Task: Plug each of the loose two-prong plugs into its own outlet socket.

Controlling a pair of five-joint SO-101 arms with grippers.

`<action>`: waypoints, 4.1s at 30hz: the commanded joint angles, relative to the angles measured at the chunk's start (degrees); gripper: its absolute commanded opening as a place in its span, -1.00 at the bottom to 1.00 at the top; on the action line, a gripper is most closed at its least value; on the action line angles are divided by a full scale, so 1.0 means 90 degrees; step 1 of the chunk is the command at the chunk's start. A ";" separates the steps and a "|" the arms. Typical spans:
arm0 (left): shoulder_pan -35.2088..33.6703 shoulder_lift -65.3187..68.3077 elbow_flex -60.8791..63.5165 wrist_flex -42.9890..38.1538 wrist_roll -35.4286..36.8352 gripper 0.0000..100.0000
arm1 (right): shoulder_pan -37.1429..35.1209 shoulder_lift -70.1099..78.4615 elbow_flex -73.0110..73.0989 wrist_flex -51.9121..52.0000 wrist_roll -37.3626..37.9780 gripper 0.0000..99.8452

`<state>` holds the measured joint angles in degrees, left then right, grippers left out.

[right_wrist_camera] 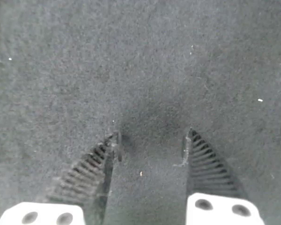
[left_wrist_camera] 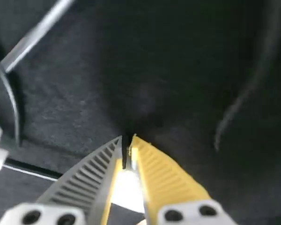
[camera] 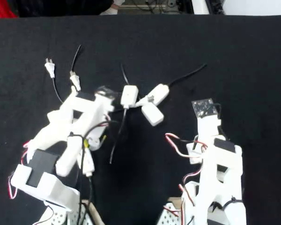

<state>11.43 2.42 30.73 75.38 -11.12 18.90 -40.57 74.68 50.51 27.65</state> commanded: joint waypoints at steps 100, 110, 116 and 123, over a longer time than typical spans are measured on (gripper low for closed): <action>0.3541 -0.2129 0.0786 0.0557 -0.3907 -0.89 | 0.0088 -0.0015 -0.0005 -0.0156 0.0049 -0.57; 0.3424 -0.3458 0.2369 -0.0400 -0.3653 -0.75 | 0.0088 -0.0015 -0.0005 -0.0156 0.0049 -0.57; 0.2545 -0.3604 0.2427 -0.0440 -0.4249 -0.75 | 0.0088 -0.0015 -0.0005 -0.0156 0.0049 -0.57; 0.1929 -0.3634 0.2369 -0.0449 -0.4777 -0.75 | 0.0088 -0.0015 -0.0005 -0.0156 0.0049 -0.57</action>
<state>29.80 -28.62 52.88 71.69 -53.14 18.90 -40.57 74.68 49.98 27.65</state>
